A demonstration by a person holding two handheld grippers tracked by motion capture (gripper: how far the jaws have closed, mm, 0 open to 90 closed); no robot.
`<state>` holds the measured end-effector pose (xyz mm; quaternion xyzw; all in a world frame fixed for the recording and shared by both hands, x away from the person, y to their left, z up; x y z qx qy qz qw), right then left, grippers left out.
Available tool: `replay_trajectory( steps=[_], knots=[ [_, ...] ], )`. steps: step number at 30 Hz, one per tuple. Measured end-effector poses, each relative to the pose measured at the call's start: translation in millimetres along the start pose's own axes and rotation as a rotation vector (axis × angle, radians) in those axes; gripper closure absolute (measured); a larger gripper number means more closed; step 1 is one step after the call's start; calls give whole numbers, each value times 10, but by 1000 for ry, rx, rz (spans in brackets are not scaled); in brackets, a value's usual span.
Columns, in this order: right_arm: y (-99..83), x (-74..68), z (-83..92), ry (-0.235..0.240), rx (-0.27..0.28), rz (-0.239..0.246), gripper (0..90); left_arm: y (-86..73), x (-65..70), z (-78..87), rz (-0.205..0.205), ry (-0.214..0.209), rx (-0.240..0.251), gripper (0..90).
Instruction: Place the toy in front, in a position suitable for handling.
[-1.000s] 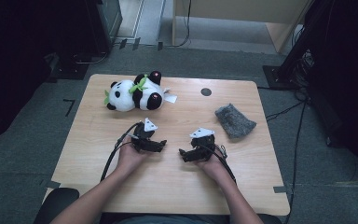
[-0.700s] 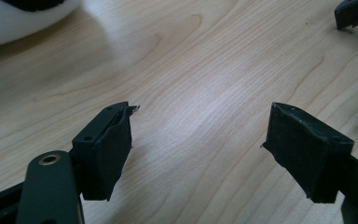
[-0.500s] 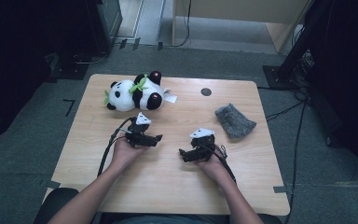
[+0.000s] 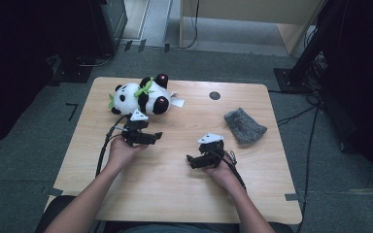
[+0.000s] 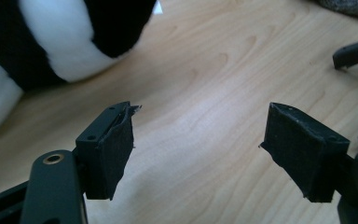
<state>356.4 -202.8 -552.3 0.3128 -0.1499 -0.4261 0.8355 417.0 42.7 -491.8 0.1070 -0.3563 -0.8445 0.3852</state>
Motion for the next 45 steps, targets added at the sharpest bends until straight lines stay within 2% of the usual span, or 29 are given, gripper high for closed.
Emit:
replay_trajectory(
  steps=[3, 8, 11, 13, 16, 20, 24, 29, 35, 45],
  knots=[
    [-3, -5, 2, -3, 0, -4, 3, 51, -56, 18, 12, -16, -10, 247],
    [-3, -6, 2, -7, 1, -3, 3, 109, -122, 39, 28, -19, -8, 242],
    [-5, -15, 3, -7, -1, -11, 3, 216, -158, 77, 1, -7, -12, 243],
    [-5, -17, 3, -8, 0, -12, 3, 259, -172, 97, -4, -7, -6, 242],
    [-5, -19, 2, -9, 1, -13, 3, 322, -225, 116, 20, 3, -1, 211],
    [-5, -22, 3, -11, 0, -14, 3, 384, -331, 173, 16, 33, 11, 226],
    [-5, -26, 2, -11, 1, -17, 3, 471, -449, 240, 49, 13, 32, 234],
    [-5, -28, 2, -12, 0, -18, 3, 591, -551, 280, 50, 36, 35, 243],
    [-4, -35, 2, -13, 0, -20, 3, 737, -649, 239, 38, 82, 16, 247],
    [-4, -40, 1, -11, 0, -17, 3, 939, -843, 141, 48, 98, 11, 258]
  ],
)
Point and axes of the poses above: each handheld gripper's, and its own axes: z roughly backward along the jaws, y roughly out of its top, x roughly to its right, the point moved 4 cm from there along -z, roughly forward along the jaws, and after that the axes turned 5 degrees about -x, right-handed, at the moved point
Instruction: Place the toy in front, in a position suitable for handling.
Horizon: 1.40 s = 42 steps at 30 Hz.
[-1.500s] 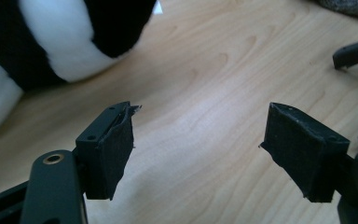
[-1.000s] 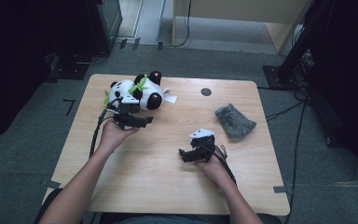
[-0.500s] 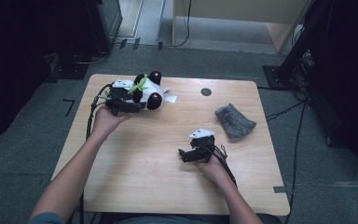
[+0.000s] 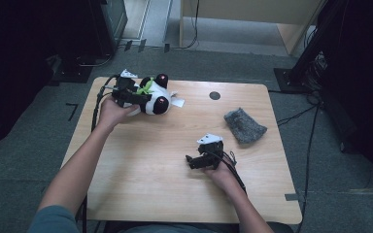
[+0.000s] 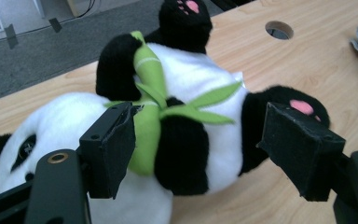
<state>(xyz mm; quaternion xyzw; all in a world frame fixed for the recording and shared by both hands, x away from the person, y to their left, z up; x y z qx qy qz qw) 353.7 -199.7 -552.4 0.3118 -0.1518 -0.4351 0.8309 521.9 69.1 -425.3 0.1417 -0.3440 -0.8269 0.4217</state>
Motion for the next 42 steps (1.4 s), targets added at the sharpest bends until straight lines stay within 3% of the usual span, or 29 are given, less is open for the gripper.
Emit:
replay_trajectory(
  steps=[8, 13, 16, 21, 25, 29, 30, 32, 36, 42],
  knots=[
    [3, -13, -2, 8, 1, 7, 3, 0, -126, -207, 36, 8, -22, 286],
    [3, -18, -2, 12, 1, 8, 3, -39, -121, -306, 18, 23, -35, 342],
    [3, -18, -2, 12, 1, 8, 3, -55, -112, -319, 6, 32, -36, 419],
    [3, -18, -2, 12, 1, 8, 3, -88, -167, -310, 77, -7, -15, 538],
    [3, -18, -2, 12, 1, 8, 3, -87, -133, -294, 79, 5, -18, 604],
    [6, -19, -1, 10, -2, 6, 14, -67, -143, -261, 116, -1, -13, 641],
    [11, -16, 3, 9, 0, 10, 54, -61, -145, -247, 124, -2, -15, 648],
    [29, -17, 29, 5, 12, 1, 175, -55, -143, -223, 113, 2, -15, 657],
    [51, -14, 13, 1, 25, 2, 209, -48, -134, -167, 115, 1, -27, 664],
    [74, 51, 70, -7, 45, -40, 236, -18, -51, -68, 116, -22, -32, 666]
  ],
)
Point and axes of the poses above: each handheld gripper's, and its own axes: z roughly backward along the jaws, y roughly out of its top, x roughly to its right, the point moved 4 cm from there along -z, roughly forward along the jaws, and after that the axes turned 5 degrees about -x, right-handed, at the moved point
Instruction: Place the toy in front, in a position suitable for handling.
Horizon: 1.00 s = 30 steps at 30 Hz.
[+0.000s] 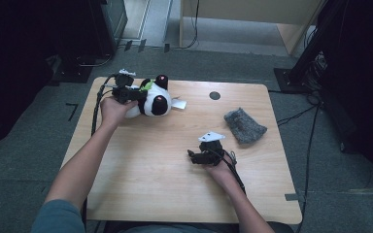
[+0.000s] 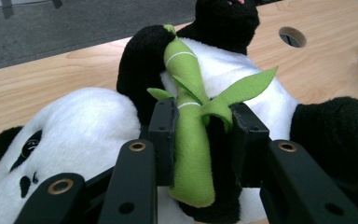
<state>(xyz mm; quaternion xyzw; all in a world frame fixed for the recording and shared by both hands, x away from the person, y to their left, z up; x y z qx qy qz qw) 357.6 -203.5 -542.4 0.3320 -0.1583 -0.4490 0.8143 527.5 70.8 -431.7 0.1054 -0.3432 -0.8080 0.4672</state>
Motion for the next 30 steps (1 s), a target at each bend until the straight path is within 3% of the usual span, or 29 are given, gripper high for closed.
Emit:
replay_trajectory(
  steps=[5, 9, 13, 20, 26, 30],
  knots=[
    [28, 103, 113, 32, 33, -57, 273, -1, 131, 79, -25, -31, -20, 665],
    [73, 203, 161, 43, -43, -71, 252, -30, 237, 153, -19, -63, 8, 665],
    [83, 281, 218, 70, -35, -110, 283, -100, 329, 205, -15, -84, 10, 665],
    [107, 403, 367, 63, -6, -119, 297, -307, 545, 340, -29, -123, 24, 666],
    [109, 519, 456, 52, 2, -142, 320, -456, 690, 422, -12, -158, 15, 666],
    [114, 579, 488, 33, 14, -137, 319, -532, 837, 471, -42, -154, 7, 667]
  ],
)
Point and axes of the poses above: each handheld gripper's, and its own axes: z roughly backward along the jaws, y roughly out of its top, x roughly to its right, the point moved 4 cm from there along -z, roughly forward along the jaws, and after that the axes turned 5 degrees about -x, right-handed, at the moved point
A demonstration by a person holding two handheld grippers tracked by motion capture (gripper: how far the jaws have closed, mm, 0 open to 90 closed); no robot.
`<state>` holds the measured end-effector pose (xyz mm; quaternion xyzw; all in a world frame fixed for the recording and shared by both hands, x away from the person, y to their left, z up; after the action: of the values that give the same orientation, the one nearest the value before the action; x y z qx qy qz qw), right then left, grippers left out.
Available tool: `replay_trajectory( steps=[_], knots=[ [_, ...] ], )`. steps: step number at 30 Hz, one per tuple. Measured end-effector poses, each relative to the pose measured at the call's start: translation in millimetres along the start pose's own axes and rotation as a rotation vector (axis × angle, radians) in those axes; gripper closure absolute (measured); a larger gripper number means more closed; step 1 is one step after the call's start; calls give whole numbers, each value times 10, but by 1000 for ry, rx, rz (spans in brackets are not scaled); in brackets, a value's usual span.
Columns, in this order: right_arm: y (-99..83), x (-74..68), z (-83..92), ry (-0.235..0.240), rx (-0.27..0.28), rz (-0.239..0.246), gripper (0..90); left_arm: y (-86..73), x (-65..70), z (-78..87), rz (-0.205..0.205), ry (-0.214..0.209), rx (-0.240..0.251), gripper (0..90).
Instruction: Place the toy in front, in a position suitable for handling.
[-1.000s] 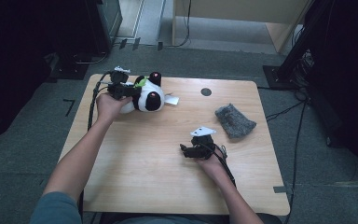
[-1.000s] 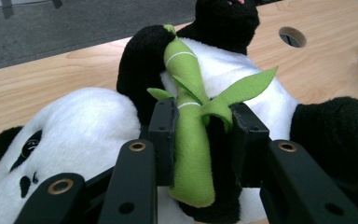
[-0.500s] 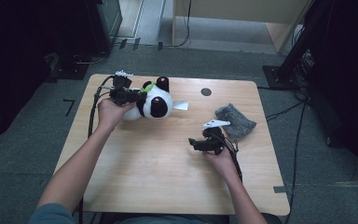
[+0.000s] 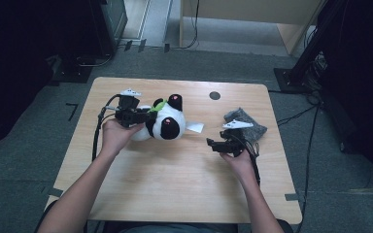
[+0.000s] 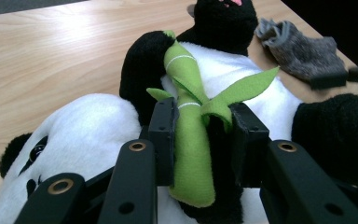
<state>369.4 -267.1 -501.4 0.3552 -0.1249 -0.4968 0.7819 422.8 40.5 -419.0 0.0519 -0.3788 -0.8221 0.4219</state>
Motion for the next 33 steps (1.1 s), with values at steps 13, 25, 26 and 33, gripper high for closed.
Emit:
replay_trajectory(
  steps=[13, 25, 26, 33],
  knots=[
    [-10, 211, 106, -46, 24, -29, 320, -200, 439, -24, -11, -83, -9, 666],
    [-28, 378, 196, -96, 53, -61, 332, -129, 628, -354, -58, -18, 14, 661],
    [-30, 381, 197, -98, 53, -59, 333, -145, 629, -384, -57, -19, 10, 657],
    [-37, 440, 225, -108, 60, -66, 341, -202, 643, -453, -68, -31, 14, 603]
  ],
)
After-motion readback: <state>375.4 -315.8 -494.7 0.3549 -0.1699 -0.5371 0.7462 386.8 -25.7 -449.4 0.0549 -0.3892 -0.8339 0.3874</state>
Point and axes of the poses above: each handheld gripper's, and its own axes: z roughly backward along the jaws, y roughly out of its top, x roughly to its right, the point moved 4 cm from there along -z, roughly forward along the jaws, and after that the axes turned 5 degrees about -x, right-handed, at the moved point
